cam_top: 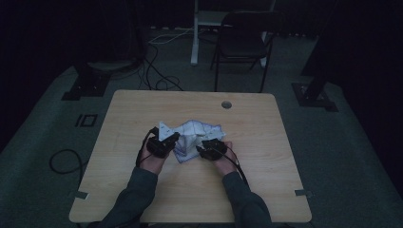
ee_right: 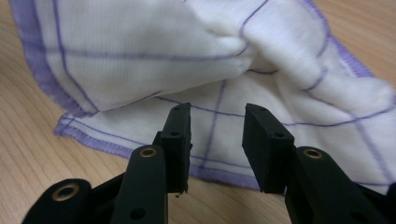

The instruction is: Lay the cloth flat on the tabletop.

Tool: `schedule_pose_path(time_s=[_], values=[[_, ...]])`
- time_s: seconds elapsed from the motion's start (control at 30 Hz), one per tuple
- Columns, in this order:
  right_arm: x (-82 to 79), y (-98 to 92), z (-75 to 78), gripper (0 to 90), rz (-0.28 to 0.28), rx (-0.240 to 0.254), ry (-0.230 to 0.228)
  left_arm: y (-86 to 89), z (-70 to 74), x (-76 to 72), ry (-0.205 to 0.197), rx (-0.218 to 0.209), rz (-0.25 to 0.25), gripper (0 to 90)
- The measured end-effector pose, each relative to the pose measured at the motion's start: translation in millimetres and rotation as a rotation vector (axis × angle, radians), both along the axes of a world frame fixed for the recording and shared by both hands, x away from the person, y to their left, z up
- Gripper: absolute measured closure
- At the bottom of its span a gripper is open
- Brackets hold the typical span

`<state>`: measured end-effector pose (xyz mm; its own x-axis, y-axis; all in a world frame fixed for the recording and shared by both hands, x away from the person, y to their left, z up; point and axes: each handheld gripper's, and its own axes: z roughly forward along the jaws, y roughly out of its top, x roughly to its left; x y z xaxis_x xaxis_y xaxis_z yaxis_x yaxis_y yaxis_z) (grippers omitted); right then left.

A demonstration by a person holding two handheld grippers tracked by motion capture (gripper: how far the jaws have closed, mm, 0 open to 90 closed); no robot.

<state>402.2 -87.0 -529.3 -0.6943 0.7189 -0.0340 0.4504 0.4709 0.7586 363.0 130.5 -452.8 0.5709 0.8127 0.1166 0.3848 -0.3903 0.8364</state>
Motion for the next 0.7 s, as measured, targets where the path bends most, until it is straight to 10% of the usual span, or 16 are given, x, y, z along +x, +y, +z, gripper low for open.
schedule_pose_path(time_s=[0.7], values=[[-4.7, -0.4, -11.9, 61.7, 0.000, -0.028, 0.033, 24.7, 0.1, 6.7, -0.003, 0.006, 0.062, 87.9]])
